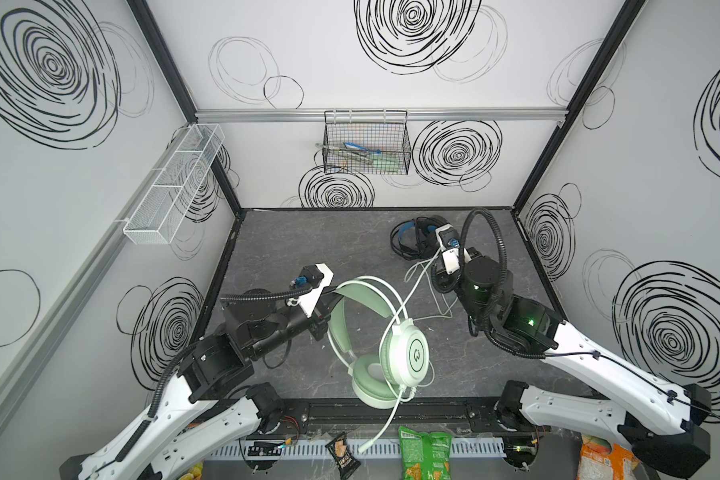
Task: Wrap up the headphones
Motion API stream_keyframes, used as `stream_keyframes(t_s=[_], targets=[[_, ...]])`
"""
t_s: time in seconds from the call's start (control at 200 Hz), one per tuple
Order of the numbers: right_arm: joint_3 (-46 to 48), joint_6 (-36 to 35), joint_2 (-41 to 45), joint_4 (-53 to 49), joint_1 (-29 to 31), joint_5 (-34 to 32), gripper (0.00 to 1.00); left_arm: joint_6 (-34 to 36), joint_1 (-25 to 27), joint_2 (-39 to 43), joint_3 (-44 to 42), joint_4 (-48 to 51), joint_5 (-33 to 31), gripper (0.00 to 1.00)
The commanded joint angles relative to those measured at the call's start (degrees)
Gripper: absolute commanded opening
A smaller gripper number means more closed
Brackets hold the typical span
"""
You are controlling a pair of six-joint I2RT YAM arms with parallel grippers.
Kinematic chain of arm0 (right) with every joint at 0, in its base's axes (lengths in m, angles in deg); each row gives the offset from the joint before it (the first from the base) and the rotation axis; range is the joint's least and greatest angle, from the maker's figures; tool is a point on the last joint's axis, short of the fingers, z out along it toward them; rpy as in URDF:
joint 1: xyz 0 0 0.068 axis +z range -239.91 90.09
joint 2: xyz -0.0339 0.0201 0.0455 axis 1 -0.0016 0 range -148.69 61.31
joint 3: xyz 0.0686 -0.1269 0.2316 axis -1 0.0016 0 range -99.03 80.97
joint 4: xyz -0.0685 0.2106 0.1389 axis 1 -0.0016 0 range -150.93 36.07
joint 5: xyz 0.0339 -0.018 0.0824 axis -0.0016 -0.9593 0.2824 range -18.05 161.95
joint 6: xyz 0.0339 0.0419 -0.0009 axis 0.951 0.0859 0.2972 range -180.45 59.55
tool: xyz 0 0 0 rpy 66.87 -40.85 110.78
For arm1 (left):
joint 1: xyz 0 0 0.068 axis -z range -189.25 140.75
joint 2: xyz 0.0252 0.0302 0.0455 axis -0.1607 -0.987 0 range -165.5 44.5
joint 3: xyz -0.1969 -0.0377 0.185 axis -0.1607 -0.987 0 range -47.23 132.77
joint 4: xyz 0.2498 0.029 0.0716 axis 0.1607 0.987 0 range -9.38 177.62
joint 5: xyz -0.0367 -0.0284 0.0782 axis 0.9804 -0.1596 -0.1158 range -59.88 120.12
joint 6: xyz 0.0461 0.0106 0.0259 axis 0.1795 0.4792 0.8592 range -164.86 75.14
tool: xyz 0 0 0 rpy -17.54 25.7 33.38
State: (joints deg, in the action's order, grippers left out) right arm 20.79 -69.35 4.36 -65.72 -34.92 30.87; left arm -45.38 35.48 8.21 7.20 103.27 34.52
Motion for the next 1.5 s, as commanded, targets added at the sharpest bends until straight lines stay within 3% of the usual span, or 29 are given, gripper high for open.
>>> stream_keyframes(t_s=[0.0,0.29,0.435,0.565,0.75,0.916,1.076,1.496], targets=[[1.65,3.77,0.58,1.68,-0.75,-0.08,0.0,-3.36,0.35,1.31,3.04,-6.99,1.38,0.0],[5.18,7.75,1.63,3.87,-0.75,0.33,0.0,-5.25,0.35,1.22,4.63,-8.56,2.3,0.0],[6.31,8.46,1.11,7.24,-0.82,4.95,0.03,-7.6,0.36,1.05,4.19,-11.52,4.03,0.0],[9.42,7.46,1.34,14.85,-0.71,14.32,0.07,-11.68,0.35,0.61,4.35,-15.53,5.28,0.0],[18.89,5.48,4.91,33.84,-0.79,28.88,0.19,-18.59,0.42,-0.29,5.64,-19.82,4.72,0.0],[21.38,5.3,3.01,42.29,-0.82,35.96,0.28,-22.75,0.48,-1.44,7.28,-20.98,0.6,0.0],[20.04,6.7,-0.79,42.98,-0.79,38.87,0.31,-26.11,0.62,-3.48,9.05,-21.34,-3.51,0.0],[22.25,14.31,-6.64,52.02,-0.79,42.3,0.36,-31.15,1.16,-6.59,9.24,-29.03,-6.87,0.0]])
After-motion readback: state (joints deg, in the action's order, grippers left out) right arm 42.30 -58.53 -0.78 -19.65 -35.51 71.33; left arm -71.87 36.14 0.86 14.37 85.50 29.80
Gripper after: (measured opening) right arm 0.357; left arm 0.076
